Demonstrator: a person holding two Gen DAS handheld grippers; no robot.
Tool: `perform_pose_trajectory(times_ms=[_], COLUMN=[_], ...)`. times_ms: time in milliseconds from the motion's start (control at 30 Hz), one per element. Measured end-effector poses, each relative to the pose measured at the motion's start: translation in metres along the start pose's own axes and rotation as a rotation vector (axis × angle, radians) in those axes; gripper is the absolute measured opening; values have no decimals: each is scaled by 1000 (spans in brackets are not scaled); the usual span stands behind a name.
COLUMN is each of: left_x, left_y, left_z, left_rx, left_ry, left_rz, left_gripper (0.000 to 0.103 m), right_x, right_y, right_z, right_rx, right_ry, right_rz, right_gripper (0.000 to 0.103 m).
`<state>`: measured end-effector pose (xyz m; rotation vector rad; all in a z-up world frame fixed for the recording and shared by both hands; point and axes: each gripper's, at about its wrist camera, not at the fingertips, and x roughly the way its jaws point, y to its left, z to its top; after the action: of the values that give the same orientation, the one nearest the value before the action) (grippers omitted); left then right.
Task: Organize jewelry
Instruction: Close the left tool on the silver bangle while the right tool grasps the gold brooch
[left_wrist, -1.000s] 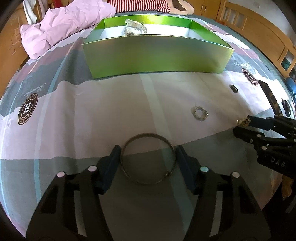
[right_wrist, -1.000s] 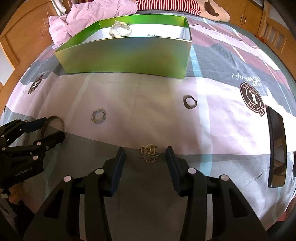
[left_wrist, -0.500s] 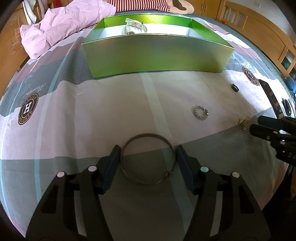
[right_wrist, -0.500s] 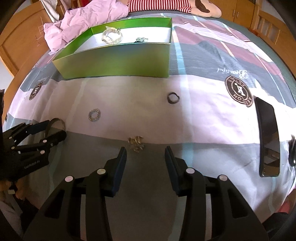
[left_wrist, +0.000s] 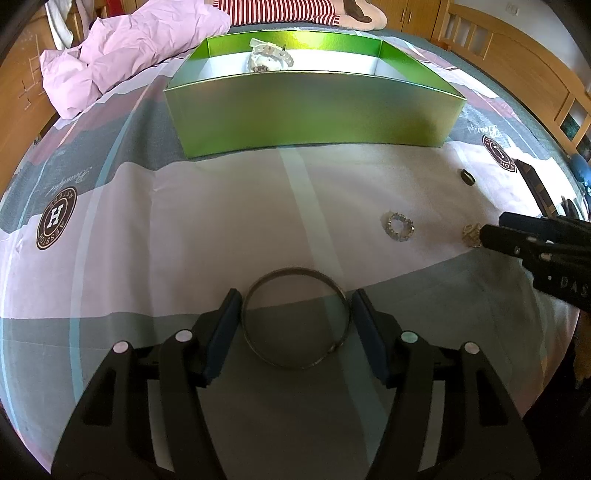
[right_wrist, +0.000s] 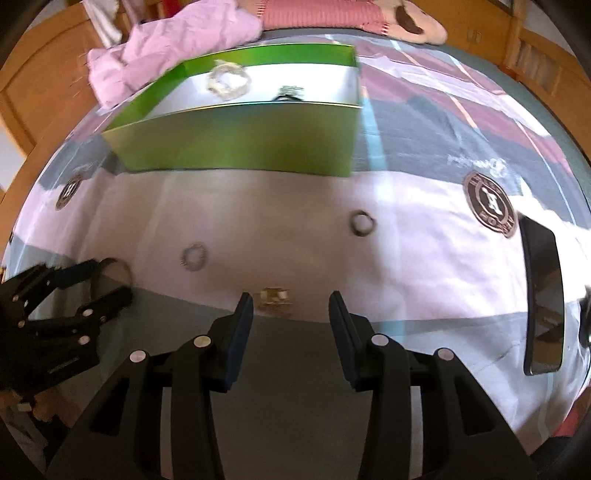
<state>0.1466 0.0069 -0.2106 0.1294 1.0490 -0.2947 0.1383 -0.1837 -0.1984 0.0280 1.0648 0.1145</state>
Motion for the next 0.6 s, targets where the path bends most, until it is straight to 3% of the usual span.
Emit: perform_pose_trajectory(times_ms=[333, 467, 600], left_x=[0, 1, 4], left_y=[-5, -4, -3], left_z=[-1, -1, 0], left_rx=[21, 24, 24], left_ry=[0, 3, 4], left_rz=[5, 7, 4], left_gripper=[66, 61, 61], right_x=[21, 25, 25], right_y=[16, 14, 15], right_z=[2, 4, 3], right_rx=[-40, -39, -52], right_ry=[29, 22, 14], right_rz=[-1, -14, -14], right_gripper=[43, 43, 25])
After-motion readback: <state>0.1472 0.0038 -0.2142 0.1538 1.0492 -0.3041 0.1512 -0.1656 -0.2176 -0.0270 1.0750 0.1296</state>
